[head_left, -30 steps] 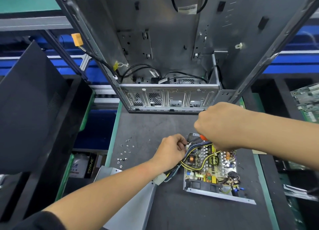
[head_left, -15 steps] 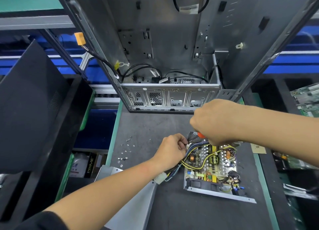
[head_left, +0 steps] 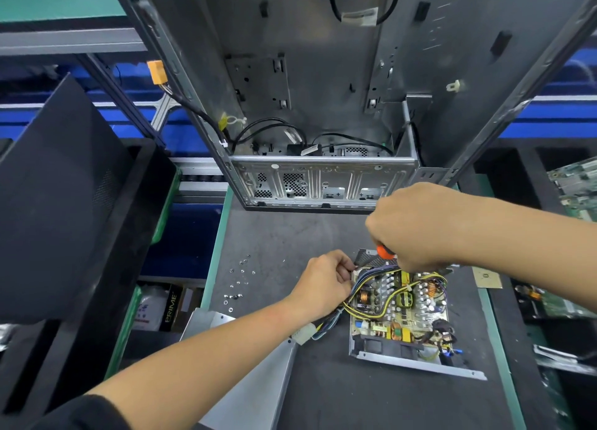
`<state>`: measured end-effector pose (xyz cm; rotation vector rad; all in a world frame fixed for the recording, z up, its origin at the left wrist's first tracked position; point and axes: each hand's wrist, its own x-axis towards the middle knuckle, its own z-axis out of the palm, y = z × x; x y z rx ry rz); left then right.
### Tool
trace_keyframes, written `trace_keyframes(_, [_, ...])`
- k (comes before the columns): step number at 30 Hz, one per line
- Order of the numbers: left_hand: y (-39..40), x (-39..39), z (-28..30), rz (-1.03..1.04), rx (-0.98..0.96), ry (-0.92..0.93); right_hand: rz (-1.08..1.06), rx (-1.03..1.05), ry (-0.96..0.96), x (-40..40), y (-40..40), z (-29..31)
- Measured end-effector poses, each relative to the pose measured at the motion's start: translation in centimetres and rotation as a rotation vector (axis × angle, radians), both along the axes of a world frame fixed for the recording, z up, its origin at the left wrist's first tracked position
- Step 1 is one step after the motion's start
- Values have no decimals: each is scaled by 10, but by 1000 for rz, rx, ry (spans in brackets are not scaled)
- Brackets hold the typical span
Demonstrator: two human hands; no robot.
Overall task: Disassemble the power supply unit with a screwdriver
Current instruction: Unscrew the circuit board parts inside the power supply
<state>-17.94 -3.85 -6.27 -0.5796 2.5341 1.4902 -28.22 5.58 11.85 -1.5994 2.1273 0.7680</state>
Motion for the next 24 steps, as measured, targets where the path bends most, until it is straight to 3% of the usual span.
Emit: trace_keyframes(24, [0, 0, -1, -6, 13, 2, -28, 29, 19, 10, -1, 1])
